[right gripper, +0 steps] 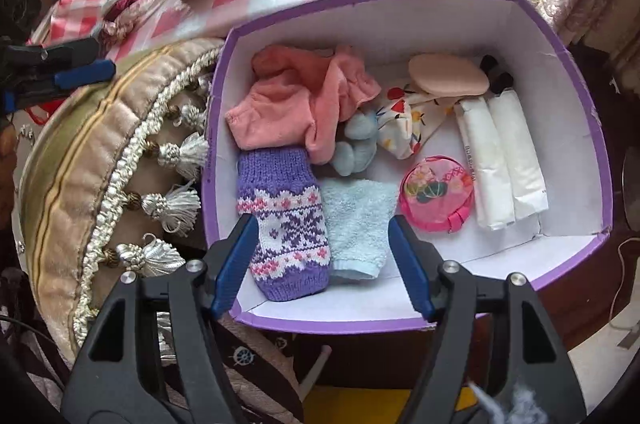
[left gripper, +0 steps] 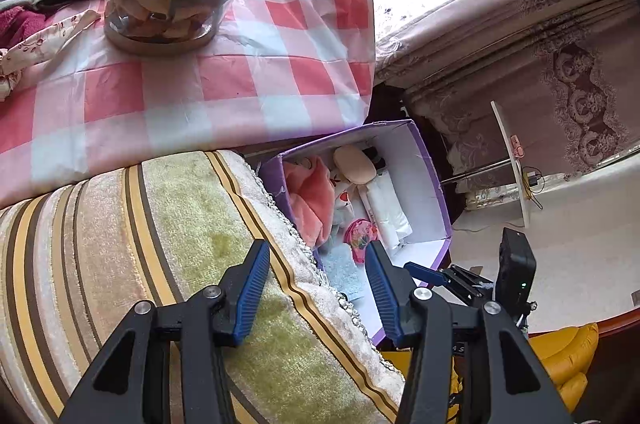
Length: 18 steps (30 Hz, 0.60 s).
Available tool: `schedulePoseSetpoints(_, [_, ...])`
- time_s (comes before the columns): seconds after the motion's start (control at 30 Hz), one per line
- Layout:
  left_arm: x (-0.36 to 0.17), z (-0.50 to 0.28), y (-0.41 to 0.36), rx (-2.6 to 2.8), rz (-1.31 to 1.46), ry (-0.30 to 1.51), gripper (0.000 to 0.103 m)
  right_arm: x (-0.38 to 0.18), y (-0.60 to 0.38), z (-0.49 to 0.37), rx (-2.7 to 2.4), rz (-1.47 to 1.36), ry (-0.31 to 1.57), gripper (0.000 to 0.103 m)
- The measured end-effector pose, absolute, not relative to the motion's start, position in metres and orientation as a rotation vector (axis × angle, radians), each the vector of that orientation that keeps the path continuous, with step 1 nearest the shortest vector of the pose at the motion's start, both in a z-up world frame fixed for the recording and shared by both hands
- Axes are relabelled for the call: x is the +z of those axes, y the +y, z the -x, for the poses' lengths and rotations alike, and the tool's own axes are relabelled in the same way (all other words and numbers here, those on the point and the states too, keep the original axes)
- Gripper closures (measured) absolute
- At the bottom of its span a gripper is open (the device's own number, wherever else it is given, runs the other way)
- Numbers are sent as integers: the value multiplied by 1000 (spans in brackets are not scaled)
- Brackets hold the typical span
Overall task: Organize soft objects
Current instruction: 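Lower the purple mitten into the box and open the right gripper, then grasp the black scrunchie with the left gripper while the right moves back over the table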
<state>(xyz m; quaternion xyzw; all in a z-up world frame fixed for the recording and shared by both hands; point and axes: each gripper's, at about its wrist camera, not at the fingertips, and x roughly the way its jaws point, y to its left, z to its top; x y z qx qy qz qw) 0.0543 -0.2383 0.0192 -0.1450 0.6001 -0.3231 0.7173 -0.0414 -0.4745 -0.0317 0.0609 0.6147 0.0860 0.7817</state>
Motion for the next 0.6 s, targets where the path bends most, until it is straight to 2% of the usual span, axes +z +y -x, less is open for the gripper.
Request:
schedulePoseSetpoints(0.43, [29, -78, -164, -580, 415, 1210, 52, -130, -435, -25, 355, 106, 1696, 31])
schedulePoseSetpoints(0.53, [28, -83, -141, -530, 420, 1177, 52, -146, -435, -31, 311, 144, 1728, 24])
schedulePoseSetpoints(0.6, [27, -84, -125, -501, 418, 1156, 52, -153, -435, -32, 301, 134, 1741, 23])
